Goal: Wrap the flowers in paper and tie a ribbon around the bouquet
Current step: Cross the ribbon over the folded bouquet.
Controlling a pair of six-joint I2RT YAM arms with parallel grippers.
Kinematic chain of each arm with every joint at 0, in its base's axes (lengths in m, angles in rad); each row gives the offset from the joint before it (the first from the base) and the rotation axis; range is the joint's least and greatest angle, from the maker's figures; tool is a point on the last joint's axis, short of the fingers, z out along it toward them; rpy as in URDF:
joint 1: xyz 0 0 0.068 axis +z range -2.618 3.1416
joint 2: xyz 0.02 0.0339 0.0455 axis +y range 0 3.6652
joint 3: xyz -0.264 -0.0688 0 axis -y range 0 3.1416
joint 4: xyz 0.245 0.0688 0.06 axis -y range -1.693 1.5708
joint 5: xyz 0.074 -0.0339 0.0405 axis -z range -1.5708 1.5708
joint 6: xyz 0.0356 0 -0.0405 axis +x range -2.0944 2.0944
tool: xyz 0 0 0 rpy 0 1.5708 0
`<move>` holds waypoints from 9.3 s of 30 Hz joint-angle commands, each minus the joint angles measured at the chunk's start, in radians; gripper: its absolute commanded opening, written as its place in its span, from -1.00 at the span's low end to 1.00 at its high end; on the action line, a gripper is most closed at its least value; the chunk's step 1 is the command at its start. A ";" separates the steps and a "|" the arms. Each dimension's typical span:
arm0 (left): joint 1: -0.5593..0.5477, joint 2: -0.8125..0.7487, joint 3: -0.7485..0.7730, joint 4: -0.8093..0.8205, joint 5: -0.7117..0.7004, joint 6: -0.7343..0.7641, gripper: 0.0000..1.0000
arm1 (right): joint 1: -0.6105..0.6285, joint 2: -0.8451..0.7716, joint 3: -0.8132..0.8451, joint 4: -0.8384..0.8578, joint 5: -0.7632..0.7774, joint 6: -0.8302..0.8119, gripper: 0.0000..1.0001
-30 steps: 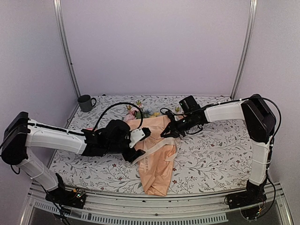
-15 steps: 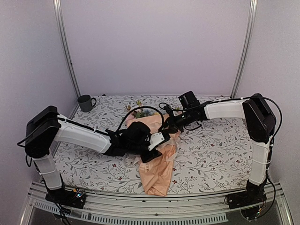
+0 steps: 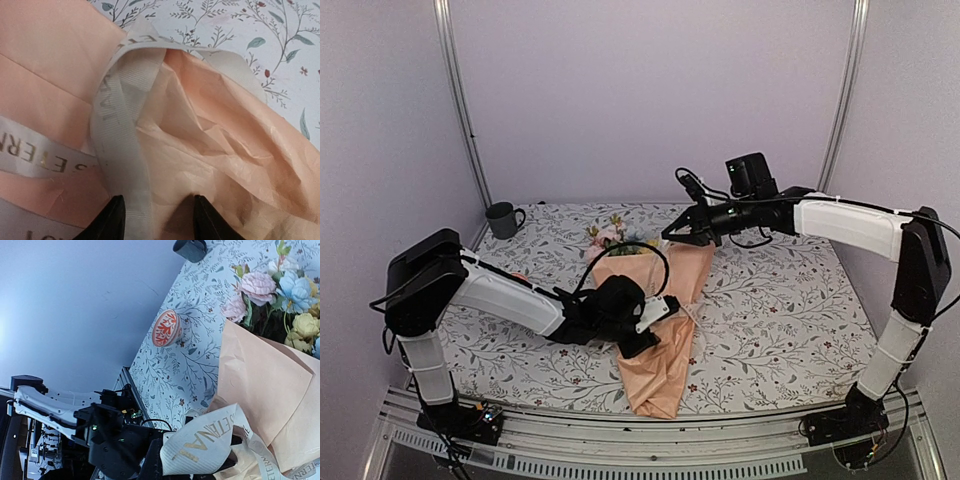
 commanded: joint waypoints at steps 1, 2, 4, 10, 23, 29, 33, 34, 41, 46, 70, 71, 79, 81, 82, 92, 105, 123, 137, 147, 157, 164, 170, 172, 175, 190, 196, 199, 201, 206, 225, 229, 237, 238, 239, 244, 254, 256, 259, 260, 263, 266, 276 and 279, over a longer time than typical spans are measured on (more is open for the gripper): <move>-0.014 -0.016 -0.028 0.025 0.021 -0.006 -0.05 | -0.010 -0.128 -0.049 -0.048 -0.001 -0.009 -1.00; -0.013 -0.013 -0.029 0.027 0.023 -0.005 -0.05 | -0.011 -0.150 -0.061 -0.070 0.011 -0.016 -1.00; -0.011 -0.007 -0.028 0.033 0.027 -0.004 -0.04 | -0.011 -0.186 -0.085 -0.135 0.024 -0.044 -1.00; 0.003 0.005 -0.032 0.054 0.057 -0.014 -0.05 | -0.011 -0.302 -0.147 -0.284 0.000 -0.120 -1.00; 0.036 0.016 -0.038 0.079 0.119 -0.027 -0.05 | 0.102 -0.481 -0.481 -0.336 -0.234 -0.224 -1.00; 0.041 0.021 -0.037 0.083 0.129 -0.034 -0.05 | 0.169 -0.467 -0.632 -0.437 -0.091 -0.212 -1.00; 0.042 0.021 -0.035 0.081 0.132 -0.032 -0.05 | 0.170 -0.423 -0.659 -0.398 -0.012 -0.160 -1.00; 0.041 0.022 -0.035 0.080 0.133 -0.033 -0.04 | 0.169 -0.415 -0.655 -0.354 -0.019 -0.151 -1.00; 0.043 0.020 -0.033 0.079 0.138 -0.032 -0.04 | 0.169 -0.247 -0.563 -0.297 0.018 -0.153 -0.26; 0.048 0.021 -0.037 0.085 0.147 -0.033 -0.03 | 0.161 -0.218 -0.438 -0.371 0.178 -0.188 0.27; 0.055 0.015 -0.046 0.097 0.158 -0.056 -0.02 | 0.163 0.050 -0.495 0.318 0.242 0.143 -0.53; 0.055 0.016 -0.046 0.096 0.159 -0.056 -0.03 | 0.163 0.062 -0.491 0.321 0.237 0.141 -0.53; 0.055 0.016 -0.044 0.093 0.162 -0.053 -0.02 | 0.163 0.116 -0.473 0.332 0.234 0.116 -0.50; 0.056 0.018 -0.043 0.093 0.161 -0.052 -0.02 | 0.164 0.125 -0.482 0.350 0.228 0.118 -0.50; 0.056 0.018 -0.043 0.093 0.161 -0.052 -0.02 | 0.163 0.129 -0.488 0.363 0.221 0.121 -0.51; 0.056 0.016 -0.040 0.089 0.164 -0.051 -0.03 | 0.163 0.126 -0.510 0.414 0.174 0.142 -1.00; 0.095 -0.133 0.069 -0.140 0.347 0.065 0.30 | 0.150 0.074 -0.568 0.421 0.205 0.147 -1.00; 0.143 0.070 0.189 -0.138 0.397 0.071 0.21 | 0.138 0.039 -0.577 0.420 0.199 0.157 -1.00; 0.141 0.036 0.179 -0.102 0.259 0.054 -1.00 | 0.107 -0.031 -0.647 0.421 0.230 0.195 -1.00; 0.124 -0.093 0.149 -0.067 0.067 0.063 -1.00 | 0.107 -0.139 -0.694 0.408 0.229 0.222 -1.00; -0.013 -0.203 0.082 0.098 -0.349 0.251 -1.00 | 0.051 -0.153 -0.795 0.436 0.264 0.268 -1.00; -0.020 -0.159 0.061 0.207 -0.574 0.387 -1.00 | 0.049 -0.093 -0.811 0.486 0.252 0.284 -1.00; -0.021 -0.026 0.083 0.149 -0.555 0.285 -1.00 | 0.049 -0.122 -0.828 0.493 0.268 0.304 -1.00; -0.027 0.002 0.120 0.117 -0.555 0.259 -1.00 | 0.049 -0.145 -0.842 0.498 0.285 0.312 -1.00; -0.034 0.028 0.166 0.097 -0.586 0.265 -1.00 | 0.050 -0.151 -0.845 0.499 0.282 0.313 -1.00; -0.038 0.061 0.245 0.408 -0.982 0.623 -1.00 | 0.051 -0.118 -0.807 0.499 0.273 0.319 -1.00; -0.095 0.063 0.204 0.186 -0.812 0.435 -1.00 | 0.051 -0.085 -0.792 0.495 0.266 0.300 -1.00; -0.117 0.065 0.203 0.025 -0.619 0.214 -1.00 | 0.051 -0.084 -0.793 0.500 0.266 0.299 -1.00; -0.126 0.063 0.195 0.004 -0.559 0.155 -1.00 | 0.051 -0.087 -0.790 0.499 0.266 0.296 -1.00; -0.133 0.020 0.203 -0.058 -0.481 0.076 -1.00 | 0.051 -0.094 -0.792 0.499 0.268 0.290 -1.00; -0.221 -0.098 0.090 -0.130 -0.030 0.038 -0.83 | 0.049 -0.059 -0.783 0.511 0.281 0.279 -1.00; -0.223 -0.113 0.088 -0.168 0.034 0.048 -0.70 | 0.050 -0.059 -0.782 0.512 0.282 0.279 -1.00; -0.224 -0.232 0.072 -0.229 0.265 0.099 0.38 | 0.049 -0.059 -0.781 0.516 0.279 0.280 -1.00; -0.222 -0.255 0.073 -0.245 0.296 0.114 0.41 | 0.049 -0.059 -0.782 0.515 0.279 0.281 -1.00; -0.219 -0.280 0.069 -0.255 0.319 0.122 0.41 | 0.049 -0.058 -0.781 0.515 0.279 0.281 -1.00; -0.090 -0.368 -0.048 -0.104 0.289 0.080 -0.21 | 0.049 -0.049 -0.778 0.517 0.277 0.279 -1.00; 0.001 -0.090 0.082 -0.168 0.047 0.093 -0.74 | 0.049 -0.033 -0.776 0.522 0.272 0.283 -1.00; 0.006 -0.080 0.087 -0.160 0.068 0.072 -0.61 | 0.049 -0.033 -0.777 0.522 0.274 0.282 -1.00; 0.009 -0.080 0.093 -0.158 0.093 0.034 -0.29 | 0.049 -0.034 -0.780 0.522 0.275 0.282 -1.00; 0.009 -0.079 0.100 -0.169 0.098 0.023 -0.22 | 0.049 -0.033 -0.780 0.522 0.274 0.282 -1.00; 0.010 -0.087 0.116 -0.204 0.162 -0.008 -0.08 | 0.050 -0.033 -0.780 0.522 0.272 0.281 -1.00; 0.007 -0.093 0.128 -0.242 0.318 -0.033 0.06 | 0.049 -0.034 -0.780 0.522 0.274 0.281 -1.00; 0.014 -0.107 0.187 -0.308 0.337 -0.068 0.48 | 0.050 -0.027 -0.777 0.522 0.272 0.279 -1.00; 0.015 -0.073 0.210 -0.358 0.389 -0.053 0.56 | 0.049 -0.030 -0.775 0.522 0.274 0.281 -1.00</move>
